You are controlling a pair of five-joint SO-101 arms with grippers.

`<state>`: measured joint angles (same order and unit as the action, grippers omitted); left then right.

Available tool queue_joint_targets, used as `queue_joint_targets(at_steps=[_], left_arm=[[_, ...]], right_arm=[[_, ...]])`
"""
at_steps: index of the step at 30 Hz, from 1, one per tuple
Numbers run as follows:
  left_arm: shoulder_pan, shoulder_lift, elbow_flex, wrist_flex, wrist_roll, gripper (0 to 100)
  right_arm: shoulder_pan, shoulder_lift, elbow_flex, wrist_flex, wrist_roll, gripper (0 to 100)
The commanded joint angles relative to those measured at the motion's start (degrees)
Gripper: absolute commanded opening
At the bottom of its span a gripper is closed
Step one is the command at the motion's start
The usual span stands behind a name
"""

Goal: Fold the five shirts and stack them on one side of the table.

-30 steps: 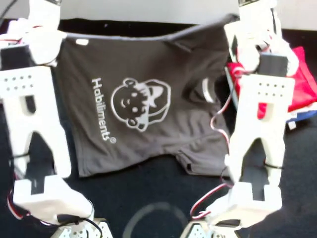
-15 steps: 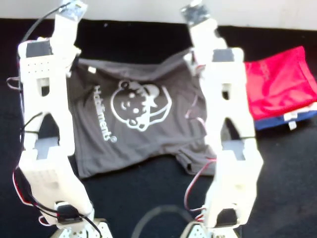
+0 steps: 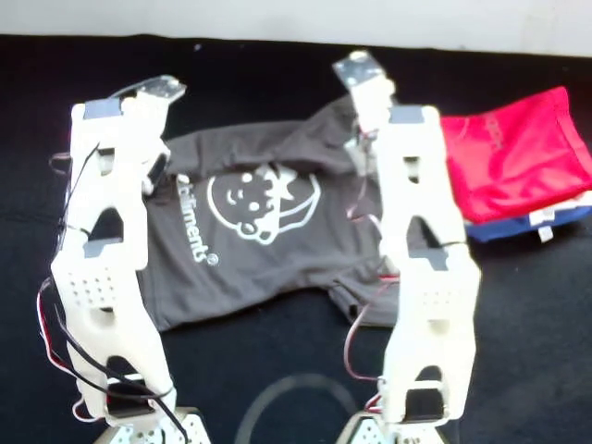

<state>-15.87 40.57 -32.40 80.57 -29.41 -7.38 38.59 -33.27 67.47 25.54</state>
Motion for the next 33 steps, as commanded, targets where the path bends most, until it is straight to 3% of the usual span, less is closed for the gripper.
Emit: queue_joint_targets(at_steps=[1,11,19,25,33], left_arm=[[0.84,-5.58,-2.42,1.41,-0.26,1],[2.07,-16.57,-1.36,20.75,-0.18,1],[3.74,-29.67,19.91,20.57,-0.53,1],[3.47,-39.43,35.74,13.80,-0.62,1],[3.65,-48.31,44.09,12.57,-0.62,1]], right_arm=[[2.51,-7.96,-4.35,2.95,-0.53,0.5],[3.03,-19.21,-4.79,16.66,-0.53,0.5],[3.30,-24.84,-4.70,25.10,-0.53,0.5],[5.67,-25.01,-4.70,29.58,-0.53,0.5],[9.27,-25.80,-2.33,33.54,-0.18,0.5]])
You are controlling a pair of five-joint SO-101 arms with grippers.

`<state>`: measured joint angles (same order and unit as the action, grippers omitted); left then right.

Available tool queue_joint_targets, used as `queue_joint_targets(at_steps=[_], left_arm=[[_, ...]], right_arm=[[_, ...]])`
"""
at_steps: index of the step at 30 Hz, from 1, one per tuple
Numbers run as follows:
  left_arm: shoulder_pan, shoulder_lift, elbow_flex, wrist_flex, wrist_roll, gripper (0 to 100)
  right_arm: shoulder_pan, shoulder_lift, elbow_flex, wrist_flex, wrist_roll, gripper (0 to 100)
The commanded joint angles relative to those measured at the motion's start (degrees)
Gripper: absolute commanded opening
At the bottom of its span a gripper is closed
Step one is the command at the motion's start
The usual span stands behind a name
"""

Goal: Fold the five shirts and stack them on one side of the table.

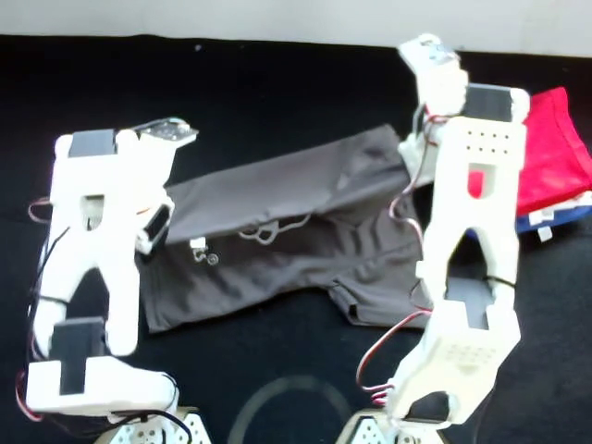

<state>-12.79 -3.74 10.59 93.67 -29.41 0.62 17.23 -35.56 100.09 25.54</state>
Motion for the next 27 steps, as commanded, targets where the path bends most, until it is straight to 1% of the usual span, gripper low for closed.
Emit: queue_joint_targets(at_steps=[1,5,8,14,17,23,27], left_arm=[[0.66,-4.18,1.80,-0.62,-0.62,1],[0.66,-3.65,3.65,-0.62,-0.62,1],[0.66,-3.65,4.53,-0.70,-0.62,1],[0.75,-4.00,8.57,-1.49,-0.70,1],[0.75,-4.00,11.30,-3.25,-0.70,1],[0.75,-4.00,15.78,-6.95,-0.70,1],[0.75,-4.18,15.78,-6.59,-0.70,1]], right_arm=[[1.10,-5.23,1.54,0.92,-0.26,0.5],[-1.01,-12.09,12.44,-0.22,-0.26,0.5],[-1.27,-20.79,22.55,-5.41,-0.18,0.5],[-1.10,-38.37,49.36,-16.92,-0.09,0.5],[-1.10,-44.79,58.51,-20.26,0.00,0.5],[-1.01,-52.44,64.57,-19.91,0.00,0.5],[-0.92,-55.25,64.75,-16.40,3.16,0.5]])
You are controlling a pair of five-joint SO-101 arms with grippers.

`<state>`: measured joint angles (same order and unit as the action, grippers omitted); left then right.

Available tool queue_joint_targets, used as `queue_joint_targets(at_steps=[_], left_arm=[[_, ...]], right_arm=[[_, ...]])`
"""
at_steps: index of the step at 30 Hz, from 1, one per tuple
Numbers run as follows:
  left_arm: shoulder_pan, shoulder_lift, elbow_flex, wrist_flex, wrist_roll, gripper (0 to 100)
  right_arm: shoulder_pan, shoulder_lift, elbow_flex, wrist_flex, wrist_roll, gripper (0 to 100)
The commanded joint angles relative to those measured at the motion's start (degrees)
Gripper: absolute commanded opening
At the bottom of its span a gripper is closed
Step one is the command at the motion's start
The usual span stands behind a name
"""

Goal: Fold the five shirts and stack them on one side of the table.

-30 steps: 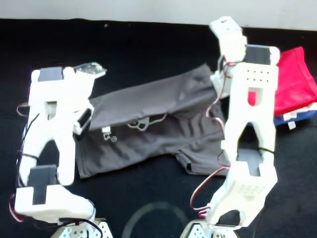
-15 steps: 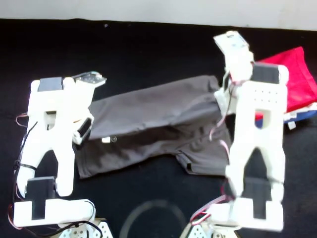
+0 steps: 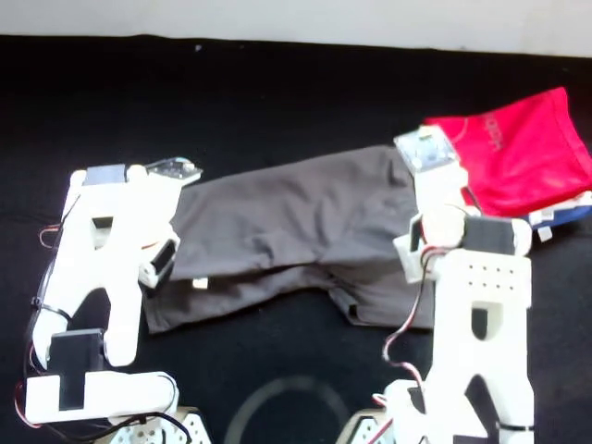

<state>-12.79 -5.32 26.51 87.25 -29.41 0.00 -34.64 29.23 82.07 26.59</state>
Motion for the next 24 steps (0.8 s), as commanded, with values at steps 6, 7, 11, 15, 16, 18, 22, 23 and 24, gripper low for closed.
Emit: queue_joint_targets(at_steps=[6,7,11,15,16,18,22,23,24], left_arm=[[0.75,-8.40,0.57,1.14,-0.70,1],[0.75,-9.01,0.75,1.14,-0.70,1],[1.19,-9.27,5.49,-2.64,-0.70,1],[2.33,-9.27,10.77,-5.71,-0.70,1],[2.51,-9.36,11.74,-6.51,-0.70,1],[2.51,-9.36,13.14,-8.00,-0.70,1],[2.51,-9.36,14.99,-10.64,-0.70,1],[2.51,-9.36,15.16,-10.99,-0.70,1],[2.51,-9.36,15.08,-10.99,-0.70,1]], right_arm=[[4.00,-5.49,0.75,2.59,2.64,0.5],[4.44,-5.49,1.54,2.42,2.64,0.5],[4.09,-5.85,7.08,1.71,2.64,0.5],[4.44,-6.02,12.18,-0.40,2.64,0.5],[4.35,-6.02,13.05,-0.48,2.64,0.5],[4.35,-6.02,14.64,-1.45,4.04,0.5],[4.62,-6.02,17.10,-4.00,5.19,0.5],[4.62,-6.02,17.45,-4.44,5.19,0.5],[4.62,-6.02,17.54,-4.79,5.19,0.5]])
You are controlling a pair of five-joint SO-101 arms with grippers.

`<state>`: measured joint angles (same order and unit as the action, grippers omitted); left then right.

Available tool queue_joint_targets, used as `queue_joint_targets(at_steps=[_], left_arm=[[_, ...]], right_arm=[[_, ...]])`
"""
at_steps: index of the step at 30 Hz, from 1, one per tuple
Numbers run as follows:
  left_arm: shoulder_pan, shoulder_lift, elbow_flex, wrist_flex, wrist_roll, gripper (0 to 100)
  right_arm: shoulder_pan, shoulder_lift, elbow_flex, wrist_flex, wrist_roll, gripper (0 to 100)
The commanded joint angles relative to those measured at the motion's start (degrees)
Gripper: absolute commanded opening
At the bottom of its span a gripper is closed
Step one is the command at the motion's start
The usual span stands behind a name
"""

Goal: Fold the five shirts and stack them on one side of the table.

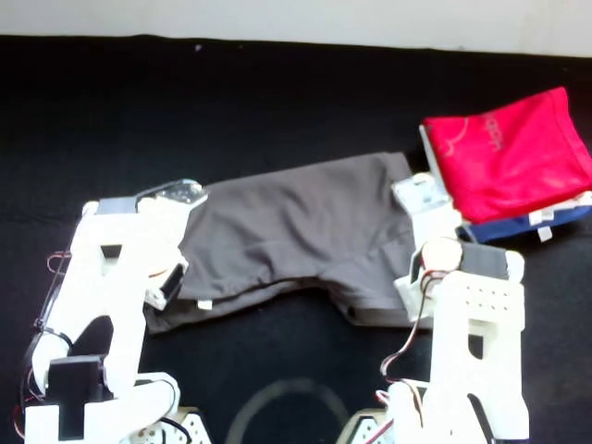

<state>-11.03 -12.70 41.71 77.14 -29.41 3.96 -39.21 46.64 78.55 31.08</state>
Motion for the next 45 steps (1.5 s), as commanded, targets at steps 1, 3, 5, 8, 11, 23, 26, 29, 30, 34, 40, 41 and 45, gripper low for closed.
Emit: queue_joint_targets(at_steps=[1,3,5,8,11,23,26,29,30,34,40,41,45], left_arm=[[0.75,-1.98,-0.40,-0.53,-0.70,1],[0.40,-1.98,-0.48,-0.35,-0.70,4],[0.13,-2.07,-0.48,-0.26,-0.70,10],[-1.19,-2.51,-1.27,0.62,-0.70,16],[-3.38,-2.51,-5.76,4.57,-0.97,16],[-6.02,-1.80,-30.37,15.56,-5.54,4],[-2.42,0.57,-29.76,11.78,-4.66,1],[-0.66,7.52,-31.60,7.56,-1.14,1],[-0.66,10.68,-32.84,5.54,0.35,1],[-0.75,24.84,-40.84,1.41,6.42,1],[-0.84,42.42,-54.02,1.58,11.87,1],[-0.84,44.88,-56.04,2.29,11.87,1],[-1.98,54.20,-67.30,7.47,11.87,1]], right_arm=[[0.66,-1.45,0.04,-1.36,0.70,0.9],[0.57,-1.45,-0.22,-0.84,0.70,1.0],[0.57,-1.54,-0.66,-0.75,0.79,3.2],[0.31,-1.54,-3.38,2.33,0.79,12.7],[0.22,-1.54,-9.19,6.55,0.79,20.4],[-2.86,0.48,-27.30,-0.22,0.35,5.6],[-5.49,4.88,-24.75,-8.48,-3.08,2.2],[-7.25,10.86,-24.57,-14.90,-8.79,0.8],[-7.87,13.14,-24.66,-17.45,-10.29,0.7],[-10.07,23.25,-24.66,-27.74,-13.89,0.7],[-11.82,37.58,-24.66,-38.20,-13.80,0.7],[-11.82,39.52,-24.66,-39.52,-13.80,0.7],[-11.65,46.55,-25.36,-44.88,-13.80,0.7]])
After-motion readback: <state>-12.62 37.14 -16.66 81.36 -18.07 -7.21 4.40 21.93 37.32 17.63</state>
